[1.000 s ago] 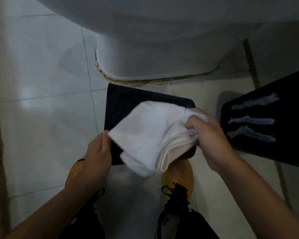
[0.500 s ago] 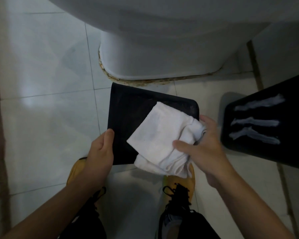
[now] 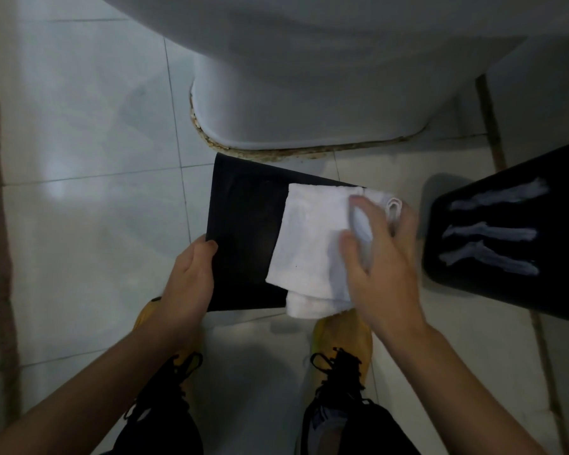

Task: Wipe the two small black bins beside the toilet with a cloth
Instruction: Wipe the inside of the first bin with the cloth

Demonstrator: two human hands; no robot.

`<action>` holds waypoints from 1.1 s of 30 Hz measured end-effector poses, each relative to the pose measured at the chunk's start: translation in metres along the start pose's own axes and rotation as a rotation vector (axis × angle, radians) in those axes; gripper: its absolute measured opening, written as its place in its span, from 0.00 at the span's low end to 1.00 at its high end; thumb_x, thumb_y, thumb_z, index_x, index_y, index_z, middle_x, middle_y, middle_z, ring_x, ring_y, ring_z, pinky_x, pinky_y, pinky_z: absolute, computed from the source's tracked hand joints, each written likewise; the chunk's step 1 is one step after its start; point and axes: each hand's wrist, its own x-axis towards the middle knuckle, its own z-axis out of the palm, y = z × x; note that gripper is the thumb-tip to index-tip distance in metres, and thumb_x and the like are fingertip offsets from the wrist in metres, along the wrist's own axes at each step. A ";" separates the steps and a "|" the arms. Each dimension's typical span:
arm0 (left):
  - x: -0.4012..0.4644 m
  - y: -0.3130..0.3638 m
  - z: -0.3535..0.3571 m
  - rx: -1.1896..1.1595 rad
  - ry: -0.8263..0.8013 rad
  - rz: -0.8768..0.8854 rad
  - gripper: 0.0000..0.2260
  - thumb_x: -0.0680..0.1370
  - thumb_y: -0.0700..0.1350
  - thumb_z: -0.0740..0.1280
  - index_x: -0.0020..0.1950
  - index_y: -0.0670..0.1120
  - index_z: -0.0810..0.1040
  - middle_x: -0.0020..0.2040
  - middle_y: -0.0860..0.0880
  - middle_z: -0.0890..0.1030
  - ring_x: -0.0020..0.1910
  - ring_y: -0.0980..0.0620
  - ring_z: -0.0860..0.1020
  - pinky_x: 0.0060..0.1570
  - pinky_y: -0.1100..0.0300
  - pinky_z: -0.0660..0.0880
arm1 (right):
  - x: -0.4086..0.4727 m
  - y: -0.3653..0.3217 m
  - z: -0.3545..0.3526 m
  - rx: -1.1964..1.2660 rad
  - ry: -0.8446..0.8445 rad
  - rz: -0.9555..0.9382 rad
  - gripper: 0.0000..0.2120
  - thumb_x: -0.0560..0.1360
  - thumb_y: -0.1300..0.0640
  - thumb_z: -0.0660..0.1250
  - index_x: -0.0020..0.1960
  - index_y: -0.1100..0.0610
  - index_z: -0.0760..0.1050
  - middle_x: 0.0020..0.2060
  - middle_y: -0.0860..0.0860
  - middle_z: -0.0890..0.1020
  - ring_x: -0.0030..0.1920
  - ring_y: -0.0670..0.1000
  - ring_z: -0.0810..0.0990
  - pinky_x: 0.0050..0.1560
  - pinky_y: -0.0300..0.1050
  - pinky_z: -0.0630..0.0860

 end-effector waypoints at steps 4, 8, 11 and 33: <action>0.005 0.006 0.000 -0.005 -0.046 -0.019 0.21 0.83 0.59 0.49 0.64 0.51 0.74 0.60 0.47 0.79 0.58 0.47 0.78 0.62 0.45 0.75 | -0.008 -0.015 0.025 -0.344 -0.107 -0.037 0.46 0.62 0.20 0.60 0.75 0.39 0.60 0.79 0.57 0.44 0.75 0.62 0.53 0.69 0.57 0.62; 0.007 0.010 0.002 0.004 -0.059 -0.007 0.19 0.82 0.62 0.49 0.52 0.55 0.76 0.53 0.49 0.80 0.54 0.49 0.80 0.58 0.48 0.78 | -0.002 -0.015 0.042 -0.513 -0.011 -0.135 0.42 0.68 0.21 0.58 0.75 0.43 0.64 0.75 0.65 0.55 0.67 0.66 0.66 0.60 0.60 0.73; 0.008 0.009 0.001 0.015 -0.064 0.006 0.19 0.82 0.62 0.49 0.51 0.55 0.76 0.53 0.49 0.81 0.54 0.49 0.80 0.59 0.47 0.77 | -0.004 -0.011 0.047 -0.343 0.053 -0.198 0.28 0.73 0.34 0.67 0.68 0.46 0.71 0.70 0.62 0.60 0.64 0.62 0.69 0.57 0.57 0.79; 0.021 0.002 0.001 0.097 0.074 0.194 0.27 0.85 0.52 0.50 0.46 0.32 0.78 0.42 0.33 0.81 0.40 0.39 0.80 0.40 0.47 0.78 | 0.044 -0.063 0.085 -0.394 0.196 -0.410 0.15 0.76 0.46 0.67 0.58 0.53 0.76 0.63 0.63 0.71 0.55 0.59 0.74 0.45 0.50 0.79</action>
